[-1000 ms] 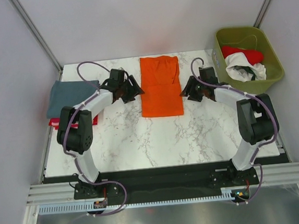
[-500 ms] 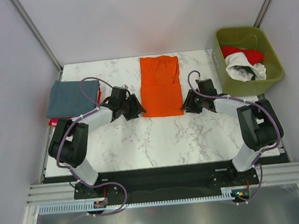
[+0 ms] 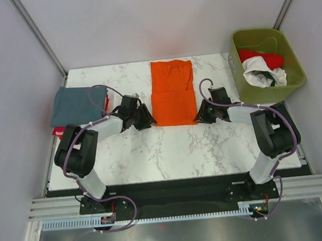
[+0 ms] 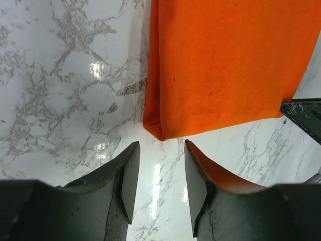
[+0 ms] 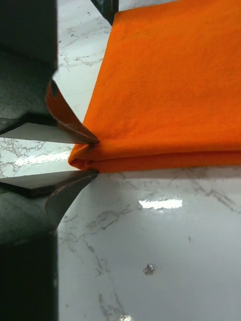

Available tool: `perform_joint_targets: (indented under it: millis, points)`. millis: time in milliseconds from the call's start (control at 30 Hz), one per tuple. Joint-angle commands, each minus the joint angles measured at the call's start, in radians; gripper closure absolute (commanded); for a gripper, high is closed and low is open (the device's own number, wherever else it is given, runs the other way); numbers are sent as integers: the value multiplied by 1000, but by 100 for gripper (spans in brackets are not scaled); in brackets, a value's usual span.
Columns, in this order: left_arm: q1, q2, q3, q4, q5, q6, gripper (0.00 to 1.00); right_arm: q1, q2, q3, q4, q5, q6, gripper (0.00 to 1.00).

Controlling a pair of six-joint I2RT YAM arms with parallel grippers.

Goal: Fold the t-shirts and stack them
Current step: Fold the tshirt

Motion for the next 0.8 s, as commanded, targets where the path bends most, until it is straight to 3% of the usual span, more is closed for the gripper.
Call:
perform_joint_targets:
  millis: [0,167,567,767]
  points:
    - [-4,5,-8,37,9,2,52,7,-4,-19,24,8,-16,63]
    - [-5,20,-10,38,2,-1,51,13,-19,-39,24,31,-22,55]
    - [-9,74,-1,47,-29,-21,62,17,-58,-65,24,93,-27,58]
    - [-10,89,1,58,-35,-36,71,23,-39,-62,24,91,-27,61]
